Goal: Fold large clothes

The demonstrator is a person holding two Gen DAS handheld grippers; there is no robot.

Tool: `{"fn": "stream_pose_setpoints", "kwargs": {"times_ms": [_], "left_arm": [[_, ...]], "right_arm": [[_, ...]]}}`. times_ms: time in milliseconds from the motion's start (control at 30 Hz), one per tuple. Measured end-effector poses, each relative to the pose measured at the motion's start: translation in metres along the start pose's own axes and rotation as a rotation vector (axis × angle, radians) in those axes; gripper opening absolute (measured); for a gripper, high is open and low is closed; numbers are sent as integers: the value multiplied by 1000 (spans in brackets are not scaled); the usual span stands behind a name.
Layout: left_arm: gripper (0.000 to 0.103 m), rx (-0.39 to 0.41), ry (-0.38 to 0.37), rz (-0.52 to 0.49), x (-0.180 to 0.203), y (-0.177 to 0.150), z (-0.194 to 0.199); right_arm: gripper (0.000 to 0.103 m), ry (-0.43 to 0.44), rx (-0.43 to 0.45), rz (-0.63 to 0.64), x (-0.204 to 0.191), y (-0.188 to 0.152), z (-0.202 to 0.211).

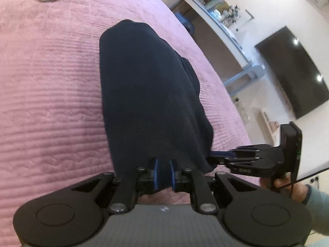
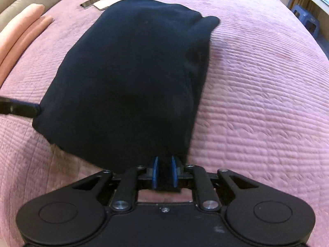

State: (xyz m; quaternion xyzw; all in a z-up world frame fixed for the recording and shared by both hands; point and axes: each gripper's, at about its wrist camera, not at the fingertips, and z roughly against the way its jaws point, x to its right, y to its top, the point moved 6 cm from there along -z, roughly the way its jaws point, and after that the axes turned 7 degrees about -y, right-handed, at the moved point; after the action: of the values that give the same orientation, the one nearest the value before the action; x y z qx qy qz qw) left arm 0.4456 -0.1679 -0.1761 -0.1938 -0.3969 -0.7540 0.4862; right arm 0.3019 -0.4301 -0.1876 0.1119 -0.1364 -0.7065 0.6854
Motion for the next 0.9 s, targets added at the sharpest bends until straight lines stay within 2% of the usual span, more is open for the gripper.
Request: {"fn": "stream_pose_setpoints", "kwargs": {"times_ms": [33, 67, 133, 167, 267, 367, 467, 600, 733, 900], "left_arm": [[27, -17, 15, -27, 3, 2, 3], [39, -37, 21, -49, 7, 4, 5], [54, -75, -8, -75, 12, 8, 8], [57, -75, -16, -88, 14, 12, 9], [57, -56, -5, -91, 15, 25, 8], [58, -7, 78, -82, 10, 42, 1], [59, 34, 132, -52, 1, 55, -10], [59, 33, 155, -12, -11, 66, -26], [74, 48, 142, 3, -19, 70, -35], [82, 52, 98, 77, -33, 74, -43]], "right_arm": [[54, -20, -12, 1, 4, -1, 3], [71, -50, -27, 5, 9, -3, 7], [73, -101, -46, 21, 18, -3, 13], [73, -105, -37, 19, 21, 0, 16], [76, -75, 48, -36, 27, 18, 28], [78, -20, 141, -114, 31, 39, 31], [78, 17, 180, -170, 31, 56, 22], [78, 55, 179, -214, 31, 67, -1], [79, 60, 173, -221, 35, 65, -18], [82, 130, 126, -261, 39, 68, -41]]}}
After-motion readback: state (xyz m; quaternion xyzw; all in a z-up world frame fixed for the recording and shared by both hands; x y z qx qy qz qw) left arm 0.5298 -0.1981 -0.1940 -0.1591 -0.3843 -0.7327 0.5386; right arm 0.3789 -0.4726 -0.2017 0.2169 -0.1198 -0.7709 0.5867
